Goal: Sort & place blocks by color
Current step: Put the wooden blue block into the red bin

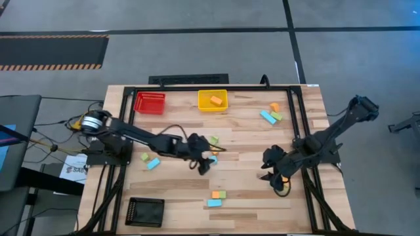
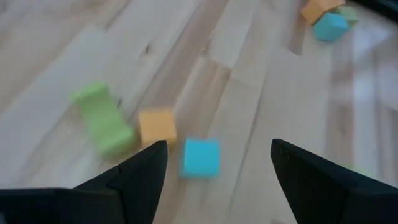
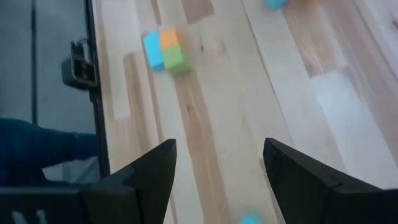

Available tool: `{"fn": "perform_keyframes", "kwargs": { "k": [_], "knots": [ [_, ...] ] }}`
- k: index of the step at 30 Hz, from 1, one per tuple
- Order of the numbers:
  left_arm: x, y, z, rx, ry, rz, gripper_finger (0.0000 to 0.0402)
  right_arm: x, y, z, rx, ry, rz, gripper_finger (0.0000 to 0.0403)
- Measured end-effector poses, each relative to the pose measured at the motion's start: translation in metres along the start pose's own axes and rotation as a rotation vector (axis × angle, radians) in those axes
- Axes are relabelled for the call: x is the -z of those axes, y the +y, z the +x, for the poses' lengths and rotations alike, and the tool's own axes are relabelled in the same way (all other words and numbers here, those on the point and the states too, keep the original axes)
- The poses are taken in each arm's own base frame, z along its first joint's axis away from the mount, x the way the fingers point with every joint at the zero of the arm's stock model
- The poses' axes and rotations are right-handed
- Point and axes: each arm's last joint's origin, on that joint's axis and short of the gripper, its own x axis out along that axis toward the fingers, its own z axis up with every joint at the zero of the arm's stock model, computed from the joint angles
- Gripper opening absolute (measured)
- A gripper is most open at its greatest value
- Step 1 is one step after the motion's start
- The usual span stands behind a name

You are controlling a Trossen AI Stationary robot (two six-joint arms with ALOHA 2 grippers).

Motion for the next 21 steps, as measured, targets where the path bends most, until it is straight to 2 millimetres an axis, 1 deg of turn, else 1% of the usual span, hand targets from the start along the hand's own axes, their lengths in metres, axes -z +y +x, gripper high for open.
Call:
{"fn": "perform_keyframes", "kwargs": {
  "k": [3, 6, 8, 12, 18, 21],
  "knots": [
    [-0.007, -0.012, 0.013, -0.098, 0.081, 0.072, 0.0274, 0.007, 0.002, -0.006, -0.009, 0.020, -0.022, 0.0260],
    [-0.009, -0.019, 0.029, -0.143, 0.171, 0.156, 0.0274, 0.013, 0.001, -0.010, -0.001, 0.046, -0.047, 0.0260],
    [-0.008, -0.024, 0.041, -0.132, 0.186, 0.202, 0.0274, 0.015, 0.000, -0.013, 0.007, 0.060, -0.058, 0.0260],
    [0.003, -0.029, 0.055, -0.149, 0.203, 0.231, 0.0274, 0.019, -0.002, -0.016, 0.019, 0.076, -0.070, 0.0260],
    [0.017, -0.024, 0.057, -0.225, 0.260, 0.179, 0.0274, 0.026, -0.003, -0.020, 0.034, 0.109, -0.097, 0.0260],
    [0.017, -0.024, 0.057, -0.232, 0.241, 0.177, 0.0274, 0.028, -0.005, -0.022, 0.044, 0.119, -0.109, 0.0260]
  ]
}}
